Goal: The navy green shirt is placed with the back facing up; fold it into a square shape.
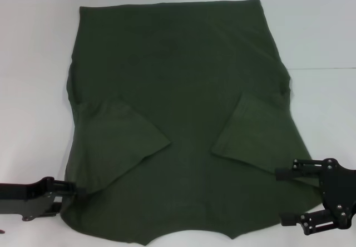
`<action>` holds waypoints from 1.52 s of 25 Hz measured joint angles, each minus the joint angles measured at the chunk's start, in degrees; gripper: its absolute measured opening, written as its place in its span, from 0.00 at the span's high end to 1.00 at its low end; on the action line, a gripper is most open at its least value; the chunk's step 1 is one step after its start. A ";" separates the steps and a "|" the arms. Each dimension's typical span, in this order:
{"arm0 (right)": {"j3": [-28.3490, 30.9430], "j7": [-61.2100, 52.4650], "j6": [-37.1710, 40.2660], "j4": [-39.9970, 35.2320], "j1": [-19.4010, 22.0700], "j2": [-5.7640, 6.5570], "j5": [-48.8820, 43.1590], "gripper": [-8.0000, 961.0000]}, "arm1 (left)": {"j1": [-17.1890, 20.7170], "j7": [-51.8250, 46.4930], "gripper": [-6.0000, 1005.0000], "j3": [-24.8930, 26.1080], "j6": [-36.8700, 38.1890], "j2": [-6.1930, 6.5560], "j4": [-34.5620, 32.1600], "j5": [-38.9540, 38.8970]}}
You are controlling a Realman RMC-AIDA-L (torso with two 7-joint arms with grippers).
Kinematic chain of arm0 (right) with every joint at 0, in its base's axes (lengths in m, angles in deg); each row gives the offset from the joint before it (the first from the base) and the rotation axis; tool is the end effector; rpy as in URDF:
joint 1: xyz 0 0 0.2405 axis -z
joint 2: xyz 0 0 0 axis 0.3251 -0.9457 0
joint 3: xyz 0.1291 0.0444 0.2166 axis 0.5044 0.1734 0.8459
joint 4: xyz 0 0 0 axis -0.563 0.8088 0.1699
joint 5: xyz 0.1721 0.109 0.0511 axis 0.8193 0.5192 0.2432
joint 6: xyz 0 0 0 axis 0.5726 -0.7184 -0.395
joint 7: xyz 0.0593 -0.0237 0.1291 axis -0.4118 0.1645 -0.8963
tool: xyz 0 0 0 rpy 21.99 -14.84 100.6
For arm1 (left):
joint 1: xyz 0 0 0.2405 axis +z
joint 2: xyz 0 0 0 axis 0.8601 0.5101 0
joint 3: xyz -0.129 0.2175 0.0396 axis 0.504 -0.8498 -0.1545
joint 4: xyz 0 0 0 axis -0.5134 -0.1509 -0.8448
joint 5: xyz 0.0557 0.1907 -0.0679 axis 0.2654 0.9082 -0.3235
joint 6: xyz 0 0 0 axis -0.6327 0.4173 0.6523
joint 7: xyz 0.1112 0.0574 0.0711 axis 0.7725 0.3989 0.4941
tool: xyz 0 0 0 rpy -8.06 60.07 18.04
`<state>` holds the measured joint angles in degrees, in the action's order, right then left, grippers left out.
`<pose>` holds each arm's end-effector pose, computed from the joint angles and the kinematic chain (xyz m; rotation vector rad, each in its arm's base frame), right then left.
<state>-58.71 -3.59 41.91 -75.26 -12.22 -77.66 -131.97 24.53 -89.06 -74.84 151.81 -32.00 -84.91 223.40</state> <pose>0.2788 0.3034 0.0390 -2.9693 0.3051 0.6821 -0.3399 0.3219 0.0283 -1.9103 -2.2327 -0.3995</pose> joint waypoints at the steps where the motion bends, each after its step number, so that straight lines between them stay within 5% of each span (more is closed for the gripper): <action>1: 0.00 0.00 0.00 0.00 0.02 -0.02 0.00 0.05 | 0.00 0.00 0.41 0.00 0.00 0.00 0.00 0.00; 9: -0.04 0.00 -0.06 0.00 0.20 -0.11 0.00 0.05 | 0.00 0.00 0.55 -0.01 -0.22 0.00 0.00 -0.17; 14: -0.04 0.00 -0.15 0.01 0.24 -0.20 0.00 0.05 | 0.00 -0.23 0.54 0.39 -0.31 -0.04 0.02 -0.45; 20: -0.04 0.00 -0.07 0.00 0.26 -0.30 -0.04 0.05 | 0.34 -1.51 0.66 0.79 -0.57 -0.07 0.20 -0.60; 25: -0.04 0.00 -0.03 0.00 0.38 -0.37 -0.08 0.05 | 0.35 -1.54 0.86 0.79 -0.49 -0.09 0.24 -0.60; 38: 2.13 -6.45 -0.60 -0.05 -0.11 -0.53 0.23 0.05 | -0.06 -0.46 0.94 0.60 0.07 0.19 -0.10 -0.50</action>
<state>-56.57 -10.04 41.31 -75.31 -12.33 -78.19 -131.73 24.47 -89.52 -74.24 151.87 -31.81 -85.01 222.89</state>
